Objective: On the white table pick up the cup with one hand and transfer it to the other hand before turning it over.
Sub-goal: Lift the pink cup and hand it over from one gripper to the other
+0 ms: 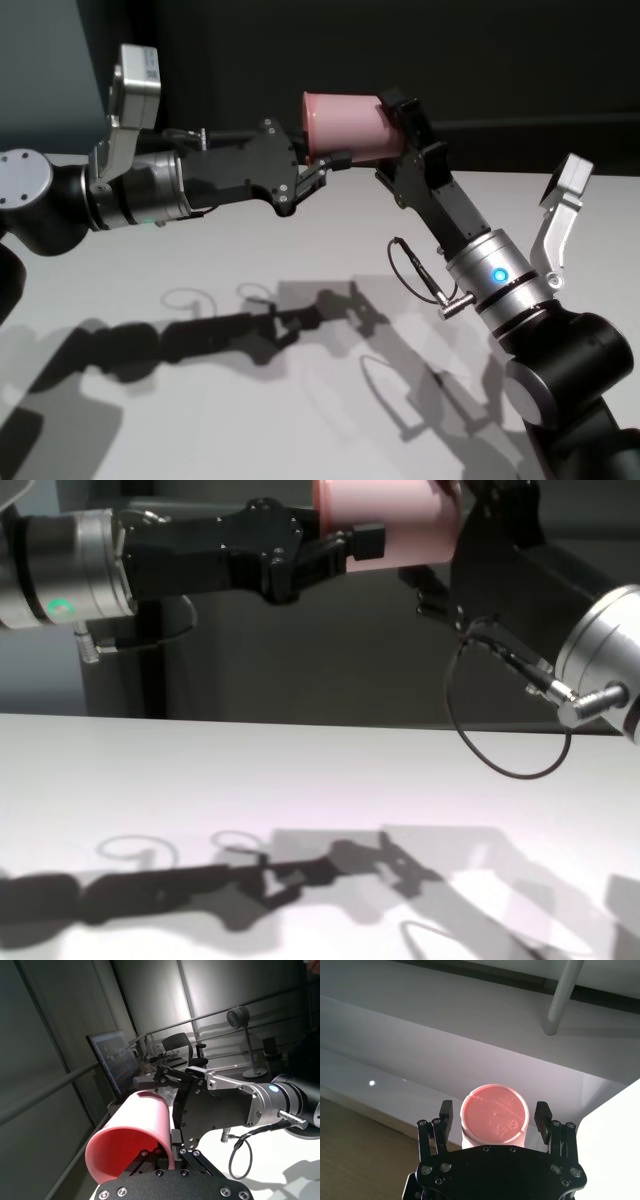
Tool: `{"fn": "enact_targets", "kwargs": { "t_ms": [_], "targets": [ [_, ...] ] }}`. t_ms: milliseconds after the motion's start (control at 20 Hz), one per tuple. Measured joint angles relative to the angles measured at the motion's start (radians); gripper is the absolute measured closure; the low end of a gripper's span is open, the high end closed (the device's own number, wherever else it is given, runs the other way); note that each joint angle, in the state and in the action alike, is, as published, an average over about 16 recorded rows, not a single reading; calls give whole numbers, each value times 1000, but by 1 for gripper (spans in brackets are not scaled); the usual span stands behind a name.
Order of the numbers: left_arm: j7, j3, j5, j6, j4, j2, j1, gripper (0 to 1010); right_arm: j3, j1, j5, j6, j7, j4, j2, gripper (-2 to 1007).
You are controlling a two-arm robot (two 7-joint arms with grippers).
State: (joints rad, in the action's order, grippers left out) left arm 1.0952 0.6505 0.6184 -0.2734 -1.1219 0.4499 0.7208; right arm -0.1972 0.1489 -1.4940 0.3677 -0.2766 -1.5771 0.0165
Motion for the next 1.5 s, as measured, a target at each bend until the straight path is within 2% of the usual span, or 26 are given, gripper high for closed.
{"fn": "enact_targets", "kwargs": {
  "t_ms": [750, 1500],
  "targets": [
    [0, 0, 0, 0, 0, 0, 0, 967, -17, 7, -11, -27, 13, 5, -12, 17],
    [0, 0, 0, 0, 0, 0, 0, 967, -16, 7, -11, -26, 13, 3, -12, 229]
  ]
}}
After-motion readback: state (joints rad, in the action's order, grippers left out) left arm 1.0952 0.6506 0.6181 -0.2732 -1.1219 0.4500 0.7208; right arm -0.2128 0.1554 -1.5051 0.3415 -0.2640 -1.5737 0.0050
